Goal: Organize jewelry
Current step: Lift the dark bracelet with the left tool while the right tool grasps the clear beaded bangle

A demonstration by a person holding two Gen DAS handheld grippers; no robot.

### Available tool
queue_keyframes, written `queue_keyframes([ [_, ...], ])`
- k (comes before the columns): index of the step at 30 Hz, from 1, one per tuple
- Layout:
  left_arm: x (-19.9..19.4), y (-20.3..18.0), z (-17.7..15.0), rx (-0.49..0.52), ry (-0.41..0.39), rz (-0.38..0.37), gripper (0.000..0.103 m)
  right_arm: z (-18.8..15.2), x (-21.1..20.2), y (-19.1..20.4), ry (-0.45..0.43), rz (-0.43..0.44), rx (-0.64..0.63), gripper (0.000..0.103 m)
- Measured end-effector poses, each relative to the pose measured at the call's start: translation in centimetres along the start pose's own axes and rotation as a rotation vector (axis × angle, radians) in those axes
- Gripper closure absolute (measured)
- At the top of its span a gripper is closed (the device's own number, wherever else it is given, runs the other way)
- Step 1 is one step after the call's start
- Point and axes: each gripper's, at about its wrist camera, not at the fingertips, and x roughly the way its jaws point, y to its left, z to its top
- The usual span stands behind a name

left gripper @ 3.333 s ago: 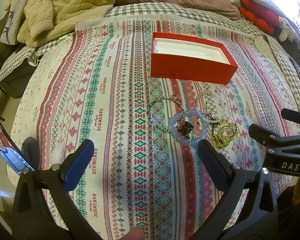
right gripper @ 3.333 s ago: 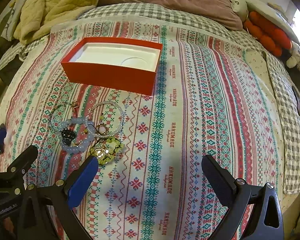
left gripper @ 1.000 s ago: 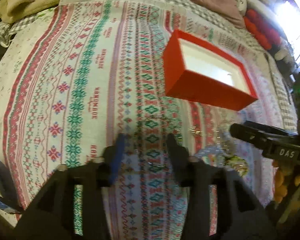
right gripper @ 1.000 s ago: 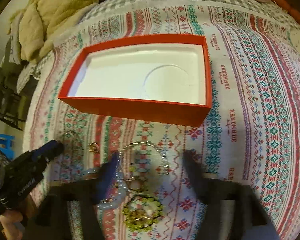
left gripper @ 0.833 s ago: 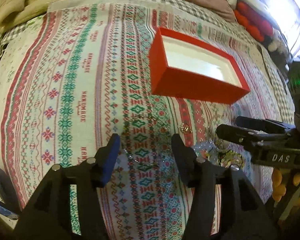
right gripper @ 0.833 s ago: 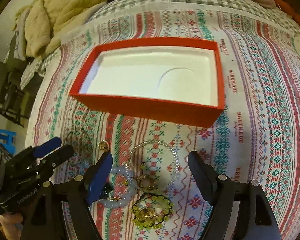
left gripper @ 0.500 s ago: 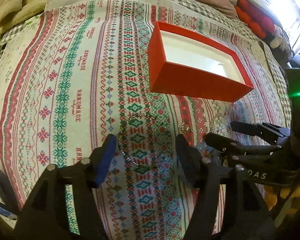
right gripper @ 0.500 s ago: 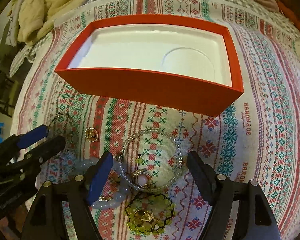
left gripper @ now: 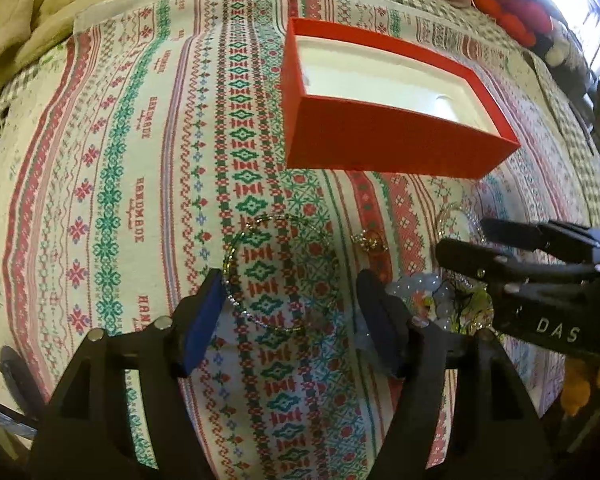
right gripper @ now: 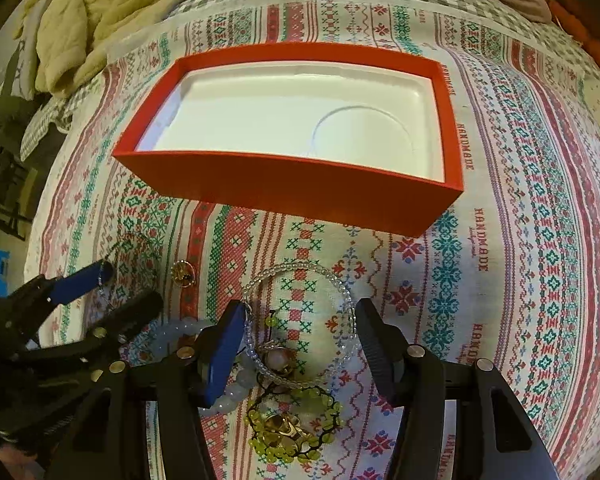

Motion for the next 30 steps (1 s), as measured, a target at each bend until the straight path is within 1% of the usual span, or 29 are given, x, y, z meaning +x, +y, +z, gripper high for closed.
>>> queue_keyframes([
  [2, -0.2, -0.2, 0.1, 0.002, -0.006, -0.012, 0.033, -0.2, -0.3, -0.3, -0.002, 0.005, 0.002, 0.045],
  [3, -0.2, -0.2, 0.1, 0.002, -0.006, -0.013, 0.03, -0.2, -0.4, -0.2, -0.004, 0.006, 0.002, 0.045],
  [6, 0.6, -0.2, 0.0, 0.006, 0.011, 0.013, 0.03, -0.3, -0.7, -0.3, -0.008, 0.008, 0.0, 0.045],
  [8, 0.8, -0.6, -0.2, 0.021, 0.001, 0.031, 0.03, -0.4, -1.0, -0.3, -0.011, 0.008, -0.002, 0.045],
  [10, 0.8, -1.2, -0.4, 0.035, -0.005, 0.052, 0.041, -0.5, -1.4, -0.5, -0.015, 0.01, -0.004, 0.045],
  [11, 0.8, -1.2, -0.4, 0.042, -0.008, 0.064, 0.048, -0.5, -1.5, -0.5, -0.018, 0.012, -0.004, 0.045],
  [12, 0.6, -0.9, -0.3, 0.04, -0.008, 0.064, 0.06, -0.5, -1.7, -0.6, -0.02, 0.014, -0.003, 0.045],
  [15, 0.2, -0.1, -0.3, 0.007, -0.009, 0.041, 0.078, -0.3, -2.3, -0.7, -0.03, 0.023, 0.0, 0.045],
  [19, -0.2, 1.1, 0.0, -0.018, -0.011, 0.013, 0.089, -0.3, -3.3, -1.0, -0.047, 0.036, 0.005, 0.045],
  [20, -0.3, 1.2, -0.1, -0.024, -0.012, 0.001, 0.094, -0.3, -3.5, -1.0, -0.05, 0.037, 0.006, 0.045],
  [23, -0.8, 1.6, -0.2, -0.037, -0.028, -0.031, 0.099, -0.3, -3.7, -1.0, -0.055, 0.041, 0.006, 0.045],
  [30, -2.9, 1.4, -0.2, -0.032, -0.08, -0.066, 0.1, -0.2, -4.5, -0.9, -0.071, 0.056, 0.005, 0.045],
])
